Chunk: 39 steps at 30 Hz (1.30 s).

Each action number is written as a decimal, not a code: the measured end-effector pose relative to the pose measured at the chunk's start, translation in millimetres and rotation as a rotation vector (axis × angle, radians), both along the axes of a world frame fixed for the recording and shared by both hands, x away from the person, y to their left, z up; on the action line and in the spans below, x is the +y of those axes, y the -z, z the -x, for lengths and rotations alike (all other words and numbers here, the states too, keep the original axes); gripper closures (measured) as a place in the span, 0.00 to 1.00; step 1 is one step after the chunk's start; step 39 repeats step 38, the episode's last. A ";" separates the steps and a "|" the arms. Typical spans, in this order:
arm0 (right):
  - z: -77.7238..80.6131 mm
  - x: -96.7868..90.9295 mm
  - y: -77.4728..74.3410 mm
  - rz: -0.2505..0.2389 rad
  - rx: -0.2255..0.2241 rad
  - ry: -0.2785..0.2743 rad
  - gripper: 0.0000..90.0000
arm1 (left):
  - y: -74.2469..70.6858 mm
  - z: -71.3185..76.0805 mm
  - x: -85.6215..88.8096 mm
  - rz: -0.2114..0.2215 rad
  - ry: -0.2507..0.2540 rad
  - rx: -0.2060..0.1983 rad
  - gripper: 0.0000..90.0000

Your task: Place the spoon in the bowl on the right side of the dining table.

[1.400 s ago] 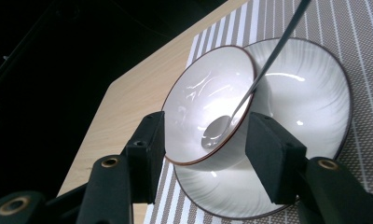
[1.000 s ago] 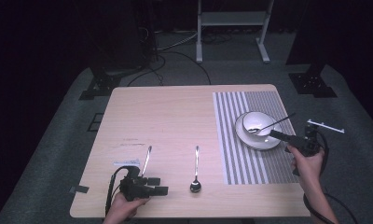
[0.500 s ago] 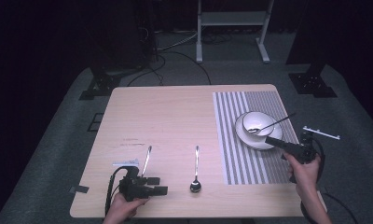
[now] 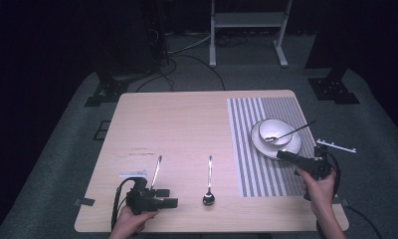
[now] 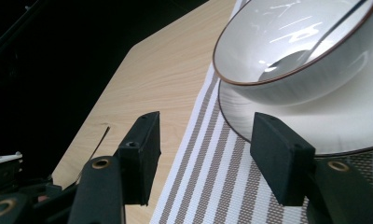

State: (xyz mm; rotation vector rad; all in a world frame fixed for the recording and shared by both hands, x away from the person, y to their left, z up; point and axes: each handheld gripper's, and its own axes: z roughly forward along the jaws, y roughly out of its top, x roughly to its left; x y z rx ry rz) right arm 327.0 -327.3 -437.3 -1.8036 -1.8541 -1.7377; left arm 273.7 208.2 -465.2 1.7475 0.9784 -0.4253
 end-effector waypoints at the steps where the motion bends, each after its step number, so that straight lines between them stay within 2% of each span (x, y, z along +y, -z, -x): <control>1: 0.7 1.6 0.0 -0.002 -0.001 -0.005 0.46 | 0.0 0.1 0.0 0.002 -0.002 0.000 0.06; 12: 10.3 16.4 4.0 0.007 -0.037 -0.039 0.45 | -0.9 0.5 1.7 -0.005 0.003 -0.010 0.06; 28: 25.2 28.5 11.8 0.023 -0.054 -0.065 0.44 | -2.4 1.3 2.0 0.001 0.001 -0.011 0.06; 39: 36.7 32.7 24.5 0.000 -0.079 -0.065 0.43 | -3.1 1.3 2.7 0.001 0.001 -0.017 0.06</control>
